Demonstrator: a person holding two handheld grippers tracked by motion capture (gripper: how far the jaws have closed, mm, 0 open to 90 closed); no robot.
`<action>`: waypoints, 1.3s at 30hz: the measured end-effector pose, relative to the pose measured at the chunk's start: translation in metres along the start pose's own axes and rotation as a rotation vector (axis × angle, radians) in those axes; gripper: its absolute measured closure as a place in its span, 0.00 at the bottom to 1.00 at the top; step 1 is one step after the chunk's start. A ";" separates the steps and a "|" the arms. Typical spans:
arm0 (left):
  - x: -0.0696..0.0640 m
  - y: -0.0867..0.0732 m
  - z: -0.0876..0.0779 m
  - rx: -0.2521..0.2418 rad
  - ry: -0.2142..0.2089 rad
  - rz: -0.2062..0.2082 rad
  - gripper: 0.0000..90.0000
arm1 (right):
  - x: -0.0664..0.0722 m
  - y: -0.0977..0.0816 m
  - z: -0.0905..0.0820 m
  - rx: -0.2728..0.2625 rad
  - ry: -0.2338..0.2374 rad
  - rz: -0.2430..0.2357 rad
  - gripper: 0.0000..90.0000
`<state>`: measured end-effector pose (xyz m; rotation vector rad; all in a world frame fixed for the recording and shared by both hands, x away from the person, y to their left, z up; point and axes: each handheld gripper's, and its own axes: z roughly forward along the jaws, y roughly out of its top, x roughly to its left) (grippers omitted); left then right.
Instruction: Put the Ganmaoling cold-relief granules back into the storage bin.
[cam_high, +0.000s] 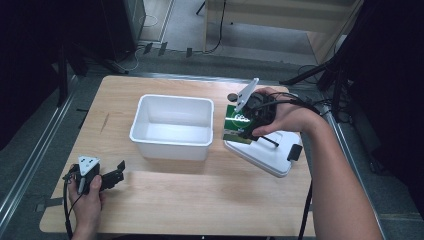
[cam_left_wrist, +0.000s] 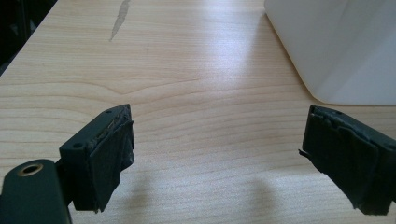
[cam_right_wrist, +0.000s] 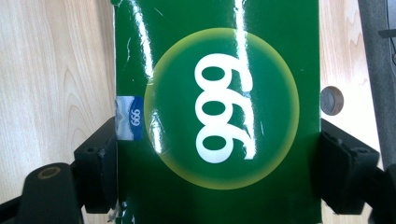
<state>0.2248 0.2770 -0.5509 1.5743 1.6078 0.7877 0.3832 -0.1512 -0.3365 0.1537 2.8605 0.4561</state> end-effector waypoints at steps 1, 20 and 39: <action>0.000 0.000 0.000 0.000 0.000 0.000 0.11 | -0.001 0.002 -0.001 -0.002 -0.002 -0.010 0.19; 0.000 0.000 0.000 0.000 -0.005 0.005 0.11 | -0.009 0.033 -0.003 -0.016 -0.002 -0.030 0.19; 0.000 -0.001 -0.003 -0.013 -0.002 0.005 0.11 | -0.015 0.081 0.004 -0.025 0.006 -0.068 0.19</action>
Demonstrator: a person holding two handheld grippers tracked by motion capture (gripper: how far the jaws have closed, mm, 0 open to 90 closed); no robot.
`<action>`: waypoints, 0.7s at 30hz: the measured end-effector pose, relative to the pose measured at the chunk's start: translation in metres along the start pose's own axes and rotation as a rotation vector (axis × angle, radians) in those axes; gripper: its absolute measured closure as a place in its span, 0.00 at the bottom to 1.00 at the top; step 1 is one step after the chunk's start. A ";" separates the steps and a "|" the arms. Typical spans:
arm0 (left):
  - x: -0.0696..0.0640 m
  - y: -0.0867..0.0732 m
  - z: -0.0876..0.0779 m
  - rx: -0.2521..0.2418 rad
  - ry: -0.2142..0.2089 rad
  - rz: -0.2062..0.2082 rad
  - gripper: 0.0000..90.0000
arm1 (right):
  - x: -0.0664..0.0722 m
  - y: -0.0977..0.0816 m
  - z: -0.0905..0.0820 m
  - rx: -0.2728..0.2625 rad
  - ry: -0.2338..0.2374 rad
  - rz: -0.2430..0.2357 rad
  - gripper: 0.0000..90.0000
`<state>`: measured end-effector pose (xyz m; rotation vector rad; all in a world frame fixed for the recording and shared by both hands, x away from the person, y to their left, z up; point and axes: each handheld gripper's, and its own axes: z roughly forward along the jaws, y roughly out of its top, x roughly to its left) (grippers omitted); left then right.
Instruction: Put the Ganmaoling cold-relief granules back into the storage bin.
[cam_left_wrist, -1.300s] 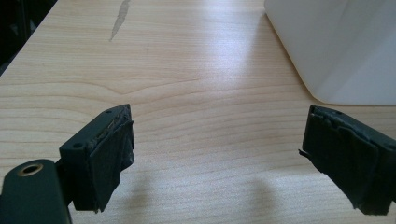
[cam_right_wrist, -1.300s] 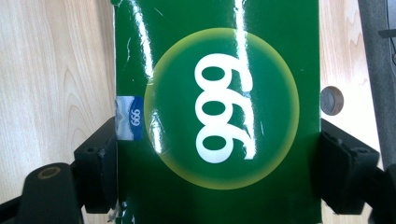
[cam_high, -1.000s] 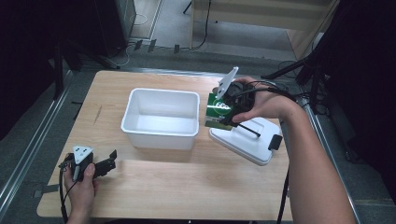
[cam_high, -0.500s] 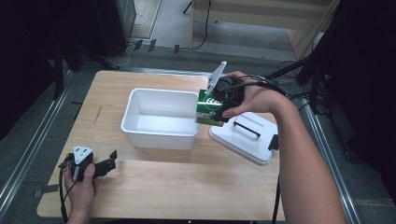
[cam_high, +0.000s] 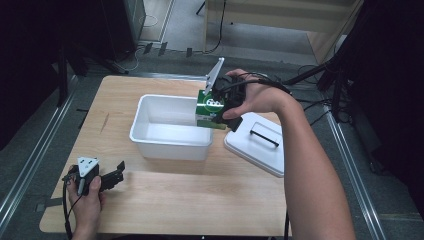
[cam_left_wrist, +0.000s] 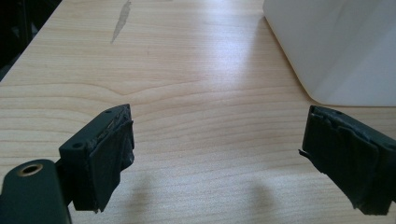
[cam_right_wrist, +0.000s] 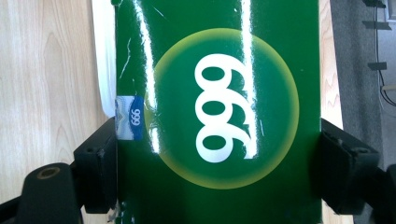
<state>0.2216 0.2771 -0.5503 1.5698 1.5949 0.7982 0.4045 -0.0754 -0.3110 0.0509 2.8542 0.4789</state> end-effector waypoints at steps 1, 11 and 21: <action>0.000 0.000 0.000 -0.001 0.000 0.000 0.11 | -0.001 0.002 0.001 -0.003 0.001 -0.005 0.19; 0.000 -0.001 0.000 -0.005 -0.004 -0.012 0.11 | -0.003 0.022 0.010 -0.004 0.012 -0.032 0.19; 0.000 0.000 0.000 -0.007 -0.005 -0.013 0.11 | -0.003 0.033 0.027 0.004 0.023 -0.046 0.19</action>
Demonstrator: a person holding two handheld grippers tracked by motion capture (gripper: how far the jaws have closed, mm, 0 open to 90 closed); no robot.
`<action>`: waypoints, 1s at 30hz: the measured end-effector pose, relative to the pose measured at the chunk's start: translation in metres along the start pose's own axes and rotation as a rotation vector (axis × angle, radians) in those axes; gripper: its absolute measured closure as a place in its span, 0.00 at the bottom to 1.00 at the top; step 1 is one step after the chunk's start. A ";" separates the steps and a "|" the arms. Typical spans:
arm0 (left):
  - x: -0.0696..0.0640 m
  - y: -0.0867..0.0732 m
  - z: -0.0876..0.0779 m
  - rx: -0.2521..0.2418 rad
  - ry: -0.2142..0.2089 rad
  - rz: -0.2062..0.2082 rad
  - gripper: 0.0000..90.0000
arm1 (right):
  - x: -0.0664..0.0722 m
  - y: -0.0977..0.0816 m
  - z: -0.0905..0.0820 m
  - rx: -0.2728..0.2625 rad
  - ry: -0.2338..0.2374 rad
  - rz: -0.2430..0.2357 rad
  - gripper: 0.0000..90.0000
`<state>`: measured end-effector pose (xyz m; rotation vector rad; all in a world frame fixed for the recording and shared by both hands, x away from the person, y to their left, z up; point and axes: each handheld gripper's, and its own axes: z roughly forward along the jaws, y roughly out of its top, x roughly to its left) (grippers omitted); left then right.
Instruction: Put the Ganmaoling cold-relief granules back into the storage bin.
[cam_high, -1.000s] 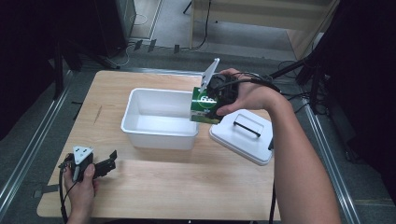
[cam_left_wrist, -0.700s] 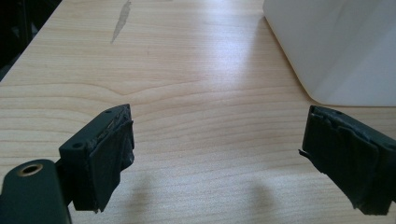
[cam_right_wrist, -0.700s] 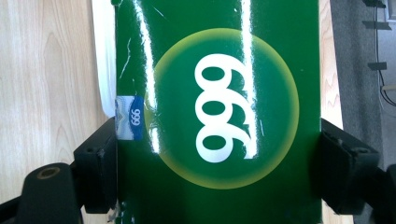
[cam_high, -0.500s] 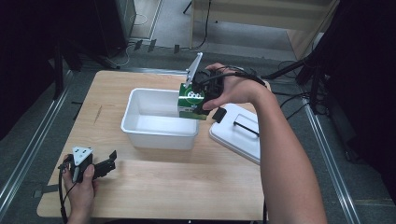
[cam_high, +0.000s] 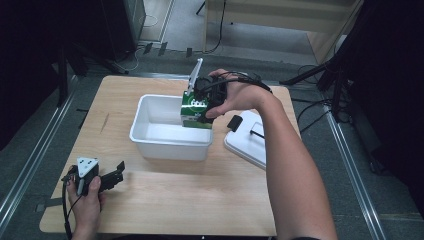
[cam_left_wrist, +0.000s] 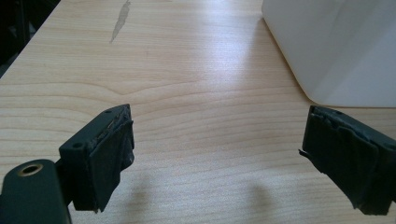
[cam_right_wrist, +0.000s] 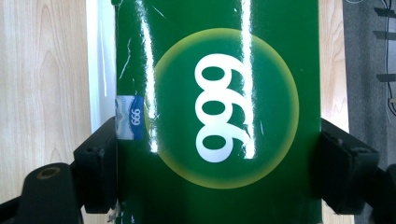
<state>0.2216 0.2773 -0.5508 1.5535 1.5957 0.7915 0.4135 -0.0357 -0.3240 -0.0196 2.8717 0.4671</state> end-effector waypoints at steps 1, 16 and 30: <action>0.000 0.000 0.000 0.000 0.000 -0.001 0.11 | 0.001 0.001 0.001 0.004 0.001 0.008 0.19; 0.001 0.000 0.000 0.005 -0.003 -0.004 0.11 | -0.001 -0.001 0.028 0.007 0.020 0.021 0.18; 0.001 0.001 0.000 0.007 -0.002 -0.007 0.11 | -0.001 -0.007 0.049 0.015 0.012 0.018 0.18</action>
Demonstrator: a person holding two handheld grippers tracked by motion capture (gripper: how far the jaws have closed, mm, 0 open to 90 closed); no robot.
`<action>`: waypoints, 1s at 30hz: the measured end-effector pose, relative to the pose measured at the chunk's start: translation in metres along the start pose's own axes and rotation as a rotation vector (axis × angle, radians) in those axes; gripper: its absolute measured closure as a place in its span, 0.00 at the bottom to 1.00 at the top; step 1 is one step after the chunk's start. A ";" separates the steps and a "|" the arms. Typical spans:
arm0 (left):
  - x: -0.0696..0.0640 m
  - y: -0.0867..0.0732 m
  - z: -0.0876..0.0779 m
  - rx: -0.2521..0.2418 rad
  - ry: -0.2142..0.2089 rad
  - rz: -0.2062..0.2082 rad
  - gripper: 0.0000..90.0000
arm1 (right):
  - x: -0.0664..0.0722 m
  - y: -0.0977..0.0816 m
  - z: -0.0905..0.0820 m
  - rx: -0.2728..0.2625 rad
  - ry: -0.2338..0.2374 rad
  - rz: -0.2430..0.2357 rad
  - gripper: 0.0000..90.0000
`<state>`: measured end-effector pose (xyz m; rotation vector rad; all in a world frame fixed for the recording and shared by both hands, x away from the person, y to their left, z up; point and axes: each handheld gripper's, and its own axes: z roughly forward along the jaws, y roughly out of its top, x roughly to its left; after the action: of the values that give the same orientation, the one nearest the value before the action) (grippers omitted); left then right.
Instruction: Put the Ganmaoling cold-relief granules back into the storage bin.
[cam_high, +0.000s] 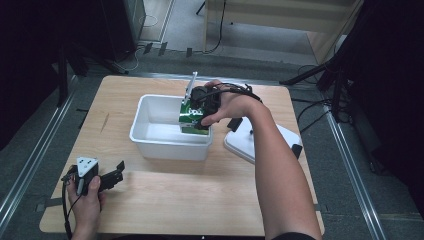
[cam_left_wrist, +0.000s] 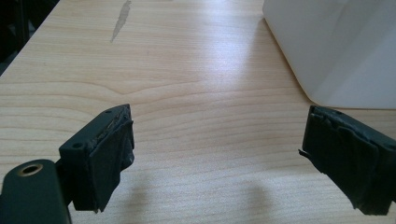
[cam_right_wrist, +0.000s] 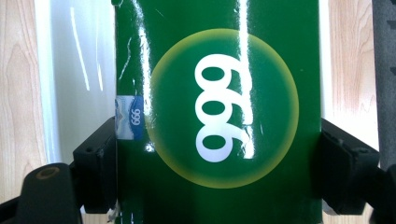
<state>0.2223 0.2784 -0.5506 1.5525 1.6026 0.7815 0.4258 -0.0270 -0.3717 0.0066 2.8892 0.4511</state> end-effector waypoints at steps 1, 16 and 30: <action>0.000 0.000 0.000 0.001 0.000 0.001 0.11 | 0.001 -0.001 0.000 0.004 -0.002 0.008 0.18; 0.000 0.000 0.001 0.000 0.002 0.001 0.11 | 0.002 -0.004 0.022 0.020 0.007 0.000 0.18; 0.000 0.000 0.001 0.001 -0.002 -0.001 0.11 | 0.000 -0.006 0.045 0.049 0.016 0.030 0.17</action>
<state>0.2231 0.2779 -0.5511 1.5527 1.6020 0.7784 0.4353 -0.0195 -0.4156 0.0539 2.9187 0.3875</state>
